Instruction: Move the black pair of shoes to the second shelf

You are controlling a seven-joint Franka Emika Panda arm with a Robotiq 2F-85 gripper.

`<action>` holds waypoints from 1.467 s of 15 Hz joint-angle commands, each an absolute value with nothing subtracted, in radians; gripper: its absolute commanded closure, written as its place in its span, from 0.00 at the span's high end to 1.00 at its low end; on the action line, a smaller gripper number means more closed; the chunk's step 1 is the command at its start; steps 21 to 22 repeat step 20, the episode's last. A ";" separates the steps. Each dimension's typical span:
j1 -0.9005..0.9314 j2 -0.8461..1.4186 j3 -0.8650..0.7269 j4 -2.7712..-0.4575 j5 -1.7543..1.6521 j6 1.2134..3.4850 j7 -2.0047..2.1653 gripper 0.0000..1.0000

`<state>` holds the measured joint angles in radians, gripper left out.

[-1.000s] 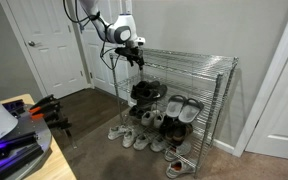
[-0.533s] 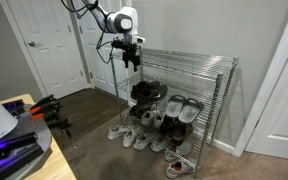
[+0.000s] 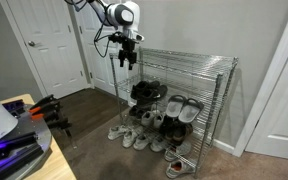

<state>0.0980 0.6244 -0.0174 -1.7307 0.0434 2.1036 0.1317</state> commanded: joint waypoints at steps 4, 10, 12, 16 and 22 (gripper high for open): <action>0.072 0.498 0.008 -1.877 0.067 2.168 0.114 1.00; 0.065 0.438 0.028 -1.990 0.092 2.425 0.106 1.00; 0.061 0.425 0.037 -2.018 0.101 2.474 0.103 1.00; 0.077 0.457 0.027 -1.982 0.074 2.461 0.133 1.00; 0.076 0.447 0.028 -1.994 0.075 2.467 0.132 1.00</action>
